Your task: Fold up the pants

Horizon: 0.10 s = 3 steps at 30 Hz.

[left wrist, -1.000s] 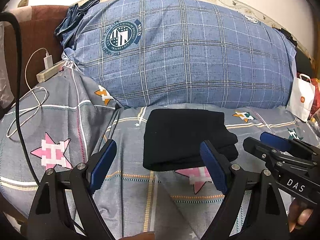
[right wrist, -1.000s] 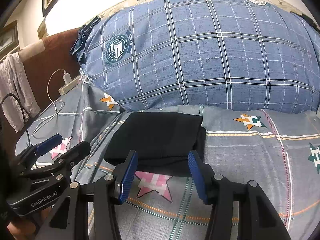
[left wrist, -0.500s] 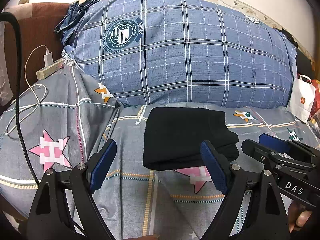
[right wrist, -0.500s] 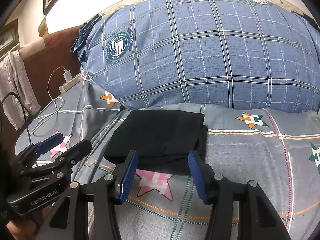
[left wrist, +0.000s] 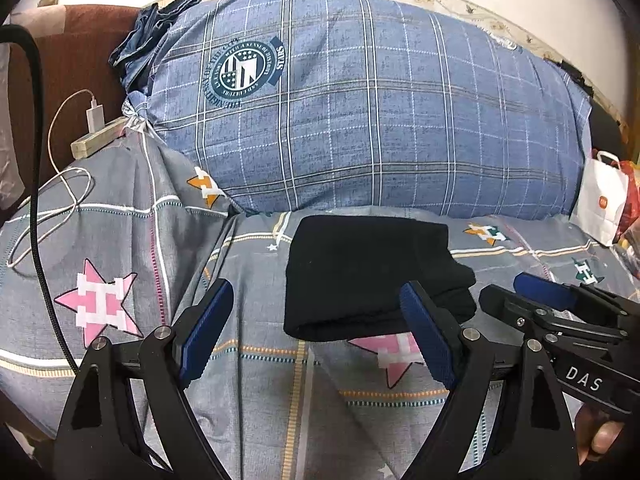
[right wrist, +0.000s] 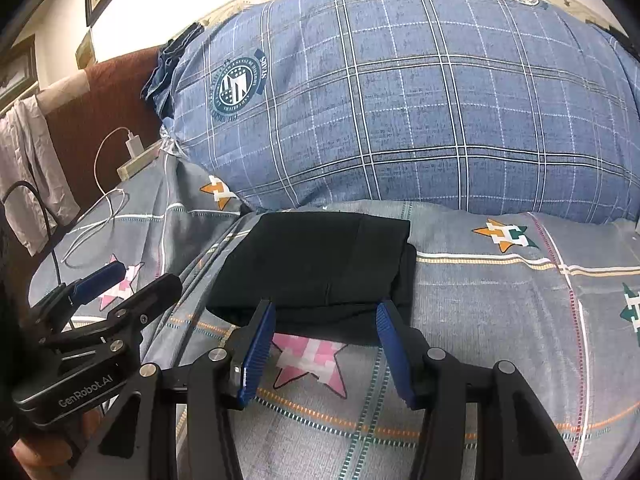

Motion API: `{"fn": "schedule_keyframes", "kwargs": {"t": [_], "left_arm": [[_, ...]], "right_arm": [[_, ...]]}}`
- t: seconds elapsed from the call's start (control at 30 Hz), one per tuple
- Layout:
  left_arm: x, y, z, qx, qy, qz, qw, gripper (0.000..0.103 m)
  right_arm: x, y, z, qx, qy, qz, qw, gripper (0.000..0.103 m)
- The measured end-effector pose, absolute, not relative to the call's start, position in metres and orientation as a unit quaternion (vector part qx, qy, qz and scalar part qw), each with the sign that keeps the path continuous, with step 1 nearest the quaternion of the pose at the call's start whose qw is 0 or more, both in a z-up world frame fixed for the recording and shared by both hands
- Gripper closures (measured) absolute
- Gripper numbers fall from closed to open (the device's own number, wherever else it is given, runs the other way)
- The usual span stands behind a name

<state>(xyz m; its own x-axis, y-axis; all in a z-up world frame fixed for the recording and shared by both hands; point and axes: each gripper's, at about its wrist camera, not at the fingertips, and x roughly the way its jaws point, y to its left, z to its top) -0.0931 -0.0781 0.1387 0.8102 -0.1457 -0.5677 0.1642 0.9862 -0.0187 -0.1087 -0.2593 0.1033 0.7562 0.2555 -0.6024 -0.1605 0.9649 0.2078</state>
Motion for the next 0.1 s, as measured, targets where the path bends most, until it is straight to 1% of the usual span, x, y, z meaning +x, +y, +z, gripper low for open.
{"fn": "schedule_keyframes", "kwargs": {"t": [0.1], "left_arm": [[-0.0977, -0.0788, 0.1393, 0.026, 0.291, -0.080, 0.953, 0.017]], "right_arm": [[-0.1103, -0.2613, 0.1032, 0.072, 0.331, 0.110, 0.934, 0.052]]}}
